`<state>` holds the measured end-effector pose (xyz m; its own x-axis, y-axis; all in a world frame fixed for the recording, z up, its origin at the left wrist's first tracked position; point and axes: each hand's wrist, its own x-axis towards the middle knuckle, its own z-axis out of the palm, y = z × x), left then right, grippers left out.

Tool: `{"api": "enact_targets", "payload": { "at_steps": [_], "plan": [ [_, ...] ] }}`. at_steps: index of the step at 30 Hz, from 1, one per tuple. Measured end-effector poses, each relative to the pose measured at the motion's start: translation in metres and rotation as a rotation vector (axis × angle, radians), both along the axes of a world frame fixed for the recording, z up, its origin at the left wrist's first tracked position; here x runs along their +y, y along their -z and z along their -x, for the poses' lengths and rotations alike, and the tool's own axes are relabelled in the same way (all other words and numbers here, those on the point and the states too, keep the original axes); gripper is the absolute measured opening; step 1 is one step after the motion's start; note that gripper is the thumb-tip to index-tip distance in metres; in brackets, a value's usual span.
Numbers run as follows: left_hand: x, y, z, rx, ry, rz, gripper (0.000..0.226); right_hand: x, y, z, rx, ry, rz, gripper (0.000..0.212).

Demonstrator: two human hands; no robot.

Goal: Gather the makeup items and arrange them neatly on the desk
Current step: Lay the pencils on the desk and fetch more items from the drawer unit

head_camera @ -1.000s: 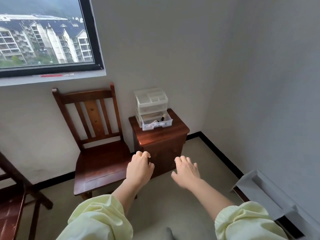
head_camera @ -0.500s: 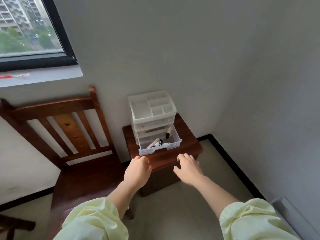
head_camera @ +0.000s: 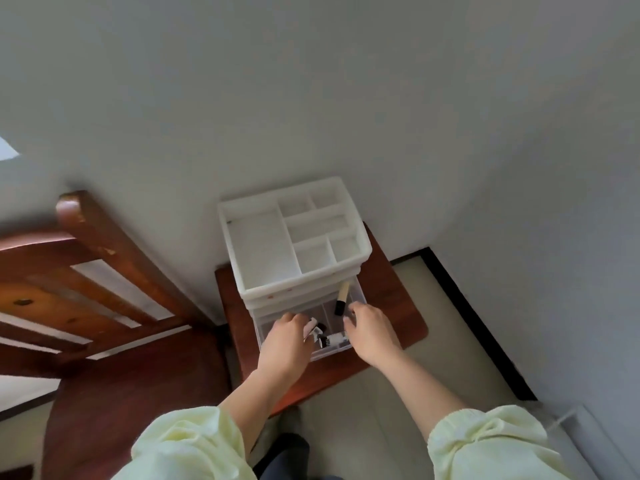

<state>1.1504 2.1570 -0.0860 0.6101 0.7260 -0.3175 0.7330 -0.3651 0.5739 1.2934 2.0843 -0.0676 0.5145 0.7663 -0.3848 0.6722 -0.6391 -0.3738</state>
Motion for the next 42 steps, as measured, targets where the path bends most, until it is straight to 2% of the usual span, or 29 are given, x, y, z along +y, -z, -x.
{"api": "enact_targets", "payload": {
  "at_steps": [3,7,14,18,21,25,31,34,38,42],
  "plan": [
    [0.01,0.018,-0.009,0.115,0.093,-0.012,0.044,0.025,0.015,-0.007,-0.103,-0.051,0.096,0.025],
    [0.021,0.032,-0.019,0.27,0.216,-0.079,0.049,0.05,0.027,-0.01,-0.221,-0.178,0.212,0.019],
    [0.021,0.042,-0.026,0.326,0.199,-0.037,0.053,0.061,0.032,-0.01,-0.194,-0.252,0.276,0.033],
    [0.022,0.045,-0.032,0.382,0.189,-0.008,0.045,0.063,0.029,-0.016,-0.155,-0.353,0.342,0.036],
    [0.023,0.046,-0.032,0.367,0.174,0.018,0.041,0.067,0.024,-0.023,-0.082,-0.392,0.348,0.03],
    [0.022,0.046,-0.023,0.248,0.117,0.068,0.038,0.069,0.016,-0.027,-0.008,-0.515,0.422,0.023],
    [0.024,0.041,-0.011,0.228,0.095,0.037,0.045,0.074,0.012,-0.027,-0.05,-0.769,0.595,0.029],
    [0.024,0.037,-0.01,0.228,0.08,0.033,0.043,0.076,0.017,-0.024,-0.07,-0.817,0.533,0.036],
    [0.018,0.038,-0.009,0.287,-0.047,-0.009,0.046,0.074,0.029,-0.021,-0.139,-0.877,0.403,0.037],
    [0.014,0.042,-0.011,0.329,-0.048,-0.043,0.049,0.068,0.038,-0.021,-0.173,-0.839,0.336,0.036]
  ]
}}
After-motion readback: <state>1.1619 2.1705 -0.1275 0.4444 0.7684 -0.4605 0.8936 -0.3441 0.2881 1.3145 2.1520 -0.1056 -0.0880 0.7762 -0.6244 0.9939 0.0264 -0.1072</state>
